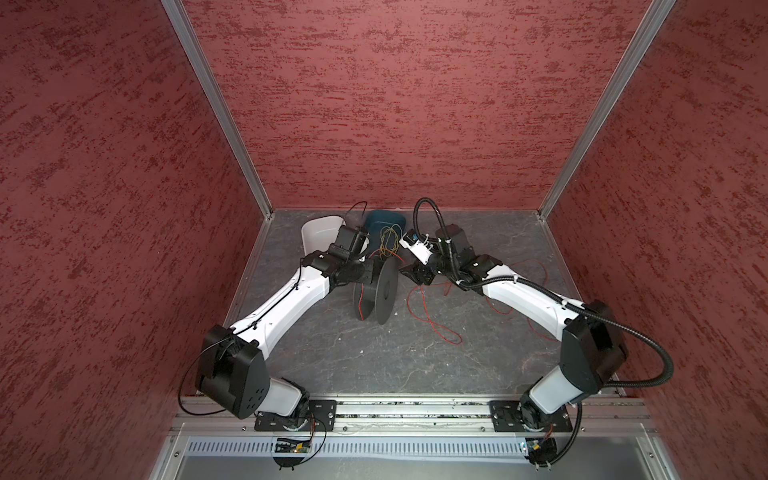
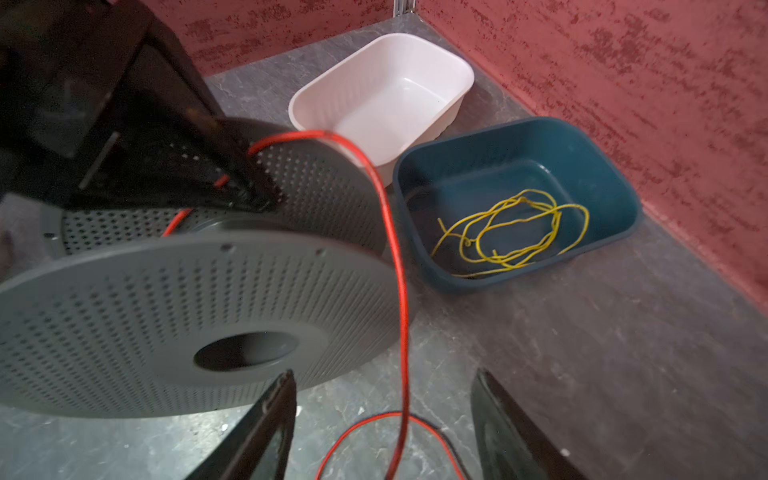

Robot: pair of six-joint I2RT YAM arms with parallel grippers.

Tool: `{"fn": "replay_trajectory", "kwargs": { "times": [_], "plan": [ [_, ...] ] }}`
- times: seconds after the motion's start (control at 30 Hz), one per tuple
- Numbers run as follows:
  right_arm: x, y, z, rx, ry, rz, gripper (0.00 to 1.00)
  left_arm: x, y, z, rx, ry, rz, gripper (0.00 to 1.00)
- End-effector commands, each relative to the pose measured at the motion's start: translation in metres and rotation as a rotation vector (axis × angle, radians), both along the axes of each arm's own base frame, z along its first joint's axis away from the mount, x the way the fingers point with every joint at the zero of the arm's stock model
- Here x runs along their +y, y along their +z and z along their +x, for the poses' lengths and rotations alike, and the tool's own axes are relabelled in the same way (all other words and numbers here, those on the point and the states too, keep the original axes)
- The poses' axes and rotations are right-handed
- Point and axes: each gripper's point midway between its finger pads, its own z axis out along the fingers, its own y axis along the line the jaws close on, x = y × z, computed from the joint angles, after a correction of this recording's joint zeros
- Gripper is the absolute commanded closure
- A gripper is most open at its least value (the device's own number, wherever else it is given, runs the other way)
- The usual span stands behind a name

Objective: Wrap the cables

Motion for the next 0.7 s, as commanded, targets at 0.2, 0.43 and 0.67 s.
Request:
{"fn": "replay_trajectory", "kwargs": {
  "times": [0.2, 0.43, 0.67],
  "plan": [
    [-0.018, -0.023, -0.023, 0.160, -0.088, 0.097, 0.36, 0.014, 0.037, 0.010, -0.039, 0.063, -0.017, 1.00],
    [-0.039, -0.032, -0.038, 0.153, -0.154, 0.099, 0.53, 0.026, 0.049, 0.018, -0.052, 0.102, -0.004, 1.00],
    [-0.058, -0.027, -0.042, 0.069, -0.228, 0.130, 0.85, 0.028, 0.054, 0.018, -0.043, 0.111, -0.036, 1.00]
  ]
}}
